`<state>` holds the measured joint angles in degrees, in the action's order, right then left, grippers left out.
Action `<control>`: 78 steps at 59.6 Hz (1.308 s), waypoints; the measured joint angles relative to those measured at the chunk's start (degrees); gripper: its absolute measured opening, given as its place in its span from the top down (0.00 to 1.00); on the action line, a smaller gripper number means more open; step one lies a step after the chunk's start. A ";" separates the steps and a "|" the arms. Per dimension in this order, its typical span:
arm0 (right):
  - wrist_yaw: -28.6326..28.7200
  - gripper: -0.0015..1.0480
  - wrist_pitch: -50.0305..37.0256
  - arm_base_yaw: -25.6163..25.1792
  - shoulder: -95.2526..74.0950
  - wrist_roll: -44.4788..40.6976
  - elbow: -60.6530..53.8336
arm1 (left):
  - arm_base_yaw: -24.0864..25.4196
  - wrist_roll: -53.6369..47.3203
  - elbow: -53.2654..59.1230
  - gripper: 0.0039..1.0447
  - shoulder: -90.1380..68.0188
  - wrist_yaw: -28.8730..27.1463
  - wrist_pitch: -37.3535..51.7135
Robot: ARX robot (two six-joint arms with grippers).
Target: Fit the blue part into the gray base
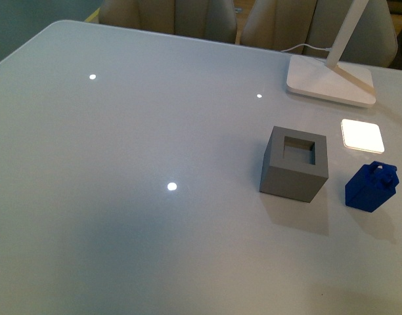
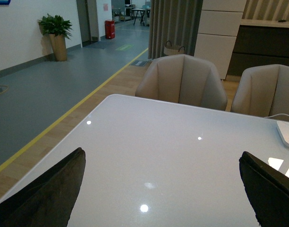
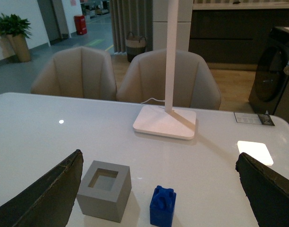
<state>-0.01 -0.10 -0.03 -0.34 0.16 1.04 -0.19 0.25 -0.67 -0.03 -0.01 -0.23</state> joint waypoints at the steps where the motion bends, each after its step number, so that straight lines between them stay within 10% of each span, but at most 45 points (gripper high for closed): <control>1: 0.00 0.09 0.00 0.00 0.00 0.00 0.00 | 0.00 0.00 0.00 0.07 0.00 0.00 0.00; 9: -1.44 0.09 0.94 0.44 -0.63 0.28 0.26 | 0.00 0.00 0.00 0.07 0.00 0.00 0.00; 17: -21.73 0.09 17.05 6.62 -23.80 5.03 11.69 | 0.00 0.00 0.00 0.07 0.00 0.00 0.00; 43: -8.20 0.09 -3.48 0.22 -94.27 7.91 36.54 | 0.00 0.00 0.00 0.07 0.00 0.00 0.00; 78: -10.75 0.09 -2.10 2.40 -117.96 12.52 52.50 | 0.00 0.02 0.00 0.07 0.00 0.00 0.00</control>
<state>-10.76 -2.20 2.37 -118.30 12.69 53.54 -0.19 0.27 -0.67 -0.03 -0.01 -0.23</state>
